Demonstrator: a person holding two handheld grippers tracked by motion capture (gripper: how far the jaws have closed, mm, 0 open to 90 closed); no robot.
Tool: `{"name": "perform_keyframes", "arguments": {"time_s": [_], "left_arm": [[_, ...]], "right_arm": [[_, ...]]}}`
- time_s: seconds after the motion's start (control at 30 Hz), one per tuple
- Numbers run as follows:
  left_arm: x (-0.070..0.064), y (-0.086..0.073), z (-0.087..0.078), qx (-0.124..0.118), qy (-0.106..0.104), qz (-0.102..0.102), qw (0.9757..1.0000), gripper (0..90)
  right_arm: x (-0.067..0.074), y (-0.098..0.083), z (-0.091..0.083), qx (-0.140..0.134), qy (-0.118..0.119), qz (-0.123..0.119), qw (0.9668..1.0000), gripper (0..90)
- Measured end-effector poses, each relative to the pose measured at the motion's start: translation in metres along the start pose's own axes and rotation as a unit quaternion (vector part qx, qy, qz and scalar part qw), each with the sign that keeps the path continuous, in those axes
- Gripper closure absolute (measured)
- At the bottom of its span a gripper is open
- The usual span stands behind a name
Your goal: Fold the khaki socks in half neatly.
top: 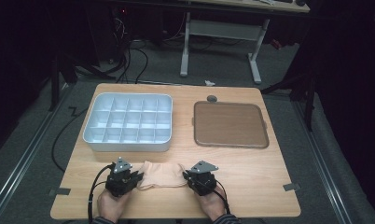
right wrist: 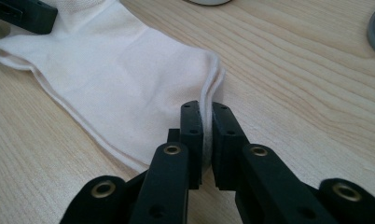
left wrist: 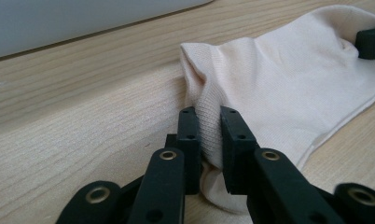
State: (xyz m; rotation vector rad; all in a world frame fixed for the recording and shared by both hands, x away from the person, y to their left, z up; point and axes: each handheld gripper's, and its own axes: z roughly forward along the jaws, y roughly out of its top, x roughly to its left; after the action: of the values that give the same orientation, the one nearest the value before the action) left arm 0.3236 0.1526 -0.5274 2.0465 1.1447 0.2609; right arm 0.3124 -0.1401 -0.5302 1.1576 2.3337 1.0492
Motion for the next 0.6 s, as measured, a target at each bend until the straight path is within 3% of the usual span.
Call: {"name": "perform_keyframes", "arguments": {"time_s": [0.43,0.6], "left_arm": [[-0.006,0.011,-0.004,-0.013,-0.023,0.012,0.9996,80.5],[-0.009,0.016,-0.001,-0.007,-0.029,0.020,0.9994,80.5]], "right_arm": [[-0.009,0.003,-0.013,-0.018,-0.005,0.013,0.9997,86.1],[-0.013,0.002,-0.019,-0.022,-0.008,0.016,0.9996,86.1]]}}
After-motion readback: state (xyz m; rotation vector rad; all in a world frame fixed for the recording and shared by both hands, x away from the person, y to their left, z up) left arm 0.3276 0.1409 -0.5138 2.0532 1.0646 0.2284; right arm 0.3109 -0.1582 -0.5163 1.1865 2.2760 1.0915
